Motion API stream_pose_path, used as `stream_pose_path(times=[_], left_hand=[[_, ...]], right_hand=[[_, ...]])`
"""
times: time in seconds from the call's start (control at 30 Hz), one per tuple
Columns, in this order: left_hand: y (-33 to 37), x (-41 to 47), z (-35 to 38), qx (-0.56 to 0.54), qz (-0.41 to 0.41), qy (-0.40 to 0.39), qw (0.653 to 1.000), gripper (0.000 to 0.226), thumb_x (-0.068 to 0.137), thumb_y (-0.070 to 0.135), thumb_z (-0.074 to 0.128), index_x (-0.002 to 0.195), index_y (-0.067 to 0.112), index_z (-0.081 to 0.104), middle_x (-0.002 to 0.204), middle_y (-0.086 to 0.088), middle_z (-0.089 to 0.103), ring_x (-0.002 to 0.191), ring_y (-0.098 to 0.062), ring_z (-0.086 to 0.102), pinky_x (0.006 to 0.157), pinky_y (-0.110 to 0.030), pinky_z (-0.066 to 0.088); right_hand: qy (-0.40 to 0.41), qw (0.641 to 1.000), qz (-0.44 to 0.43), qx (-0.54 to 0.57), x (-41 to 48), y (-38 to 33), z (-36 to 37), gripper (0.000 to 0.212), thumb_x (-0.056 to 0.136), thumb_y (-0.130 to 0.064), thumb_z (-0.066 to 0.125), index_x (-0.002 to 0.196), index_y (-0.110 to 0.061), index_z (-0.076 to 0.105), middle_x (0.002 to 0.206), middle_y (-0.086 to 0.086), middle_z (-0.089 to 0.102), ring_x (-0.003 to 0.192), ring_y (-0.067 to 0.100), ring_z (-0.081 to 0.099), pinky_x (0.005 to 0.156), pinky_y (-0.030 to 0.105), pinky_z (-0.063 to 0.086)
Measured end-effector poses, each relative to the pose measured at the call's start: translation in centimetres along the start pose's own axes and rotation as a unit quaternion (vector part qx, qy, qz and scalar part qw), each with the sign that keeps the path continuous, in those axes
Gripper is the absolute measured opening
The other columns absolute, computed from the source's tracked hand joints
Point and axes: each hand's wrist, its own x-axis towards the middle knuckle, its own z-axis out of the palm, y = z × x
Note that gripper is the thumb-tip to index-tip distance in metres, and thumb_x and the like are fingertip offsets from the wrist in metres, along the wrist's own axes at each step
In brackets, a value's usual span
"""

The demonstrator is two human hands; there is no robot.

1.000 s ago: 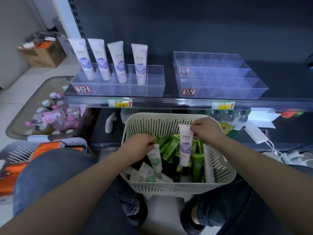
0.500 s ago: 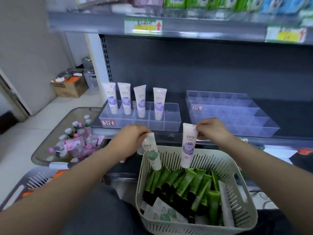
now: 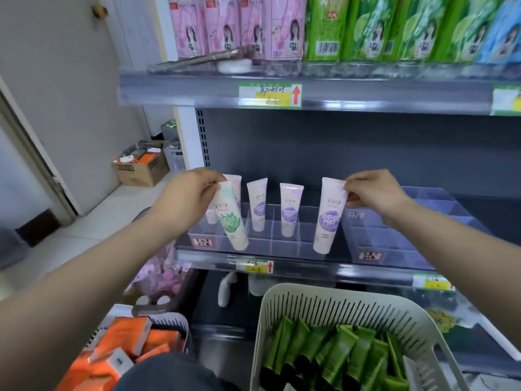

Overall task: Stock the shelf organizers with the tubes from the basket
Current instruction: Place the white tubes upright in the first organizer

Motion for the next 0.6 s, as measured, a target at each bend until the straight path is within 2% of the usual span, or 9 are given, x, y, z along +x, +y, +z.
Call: stream_pose_path(times=[0.23,0.47,0.6], left_hand=[[-3.3,3.0,-1.2,0.058,-0.008,0.051,0.997,0.018,0.091,0.006,0.055,0.101,0.007,0.069,0.1,-0.011,0.07,0.087,-0.032,0.063,0.069,-0.025,0.036],[-6.3,3.7,0.1,0.092,0.002,0.032,0.995,0.019,0.088,0.0,0.058,0.101,0.004,0.071,0.102,-0.015,0.07,0.089,-0.034,0.063,0.073,-0.028,0.038],[-7.6,3.6,1.5,0.092,0.007,0.005,0.996,0.017,0.088,0.0,0.056,0.097,0.005,0.07,0.098,-0.014,0.069,0.086,-0.033,0.063,0.069,-0.028,0.04]], right_hand=[[0.045,0.999,-0.005,0.016,4.4,-0.7,0.1,0.021,0.081,-0.005,0.055,0.065,-0.011,0.067,0.078,0.013,0.07,0.078,0.03,0.069,0.079,0.043,0.057],[0.062,0.997,-0.01,0.039,7.4,0.0,1.4,0.025,0.083,-0.003,0.054,0.064,-0.014,0.066,0.078,0.009,0.069,0.081,0.029,0.07,0.082,0.043,0.057],[0.058,0.998,-0.007,0.023,8.6,0.8,2.3,0.02,0.083,-0.003,0.055,0.07,-0.013,0.067,0.08,0.009,0.068,0.075,0.023,0.067,0.08,0.036,0.057]])
